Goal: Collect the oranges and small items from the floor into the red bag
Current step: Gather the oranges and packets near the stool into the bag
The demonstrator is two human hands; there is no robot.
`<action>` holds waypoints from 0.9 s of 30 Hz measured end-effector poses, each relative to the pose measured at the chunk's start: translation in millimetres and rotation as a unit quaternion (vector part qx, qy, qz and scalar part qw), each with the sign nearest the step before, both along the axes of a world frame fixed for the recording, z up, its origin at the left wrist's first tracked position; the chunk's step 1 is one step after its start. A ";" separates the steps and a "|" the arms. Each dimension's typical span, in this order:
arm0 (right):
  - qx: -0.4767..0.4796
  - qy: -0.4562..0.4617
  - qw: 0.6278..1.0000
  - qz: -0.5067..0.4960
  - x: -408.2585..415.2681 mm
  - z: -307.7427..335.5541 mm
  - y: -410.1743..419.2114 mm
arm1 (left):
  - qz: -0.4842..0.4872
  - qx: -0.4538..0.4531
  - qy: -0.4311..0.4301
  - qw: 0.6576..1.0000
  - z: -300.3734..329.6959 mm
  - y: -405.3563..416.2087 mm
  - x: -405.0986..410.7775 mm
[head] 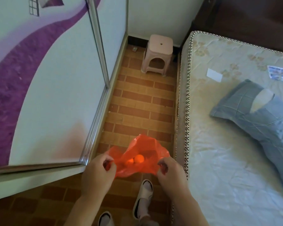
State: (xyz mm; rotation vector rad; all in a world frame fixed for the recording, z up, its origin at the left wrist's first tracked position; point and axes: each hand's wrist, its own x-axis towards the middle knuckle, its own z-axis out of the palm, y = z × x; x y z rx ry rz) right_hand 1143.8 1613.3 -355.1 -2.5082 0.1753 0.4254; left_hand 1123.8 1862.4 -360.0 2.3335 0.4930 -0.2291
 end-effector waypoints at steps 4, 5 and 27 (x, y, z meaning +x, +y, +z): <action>0.003 0.020 1.000 -0.004 -8.7 -37.8 15.7 | 0.009 0.013 -0.003 1.000 -36.6 21.5 -4.7; 0.002 0.021 1.000 -0.007 -8.8 -46.8 17.1 | 0.012 0.015 -0.002 1.000 -46.1 25.2 -5.1; 0.012 0.011 0.999 0.034 -9.6 -265.1 -7.9 | 0.081 0.025 0.011 0.996 -255.5 6.0 -11.6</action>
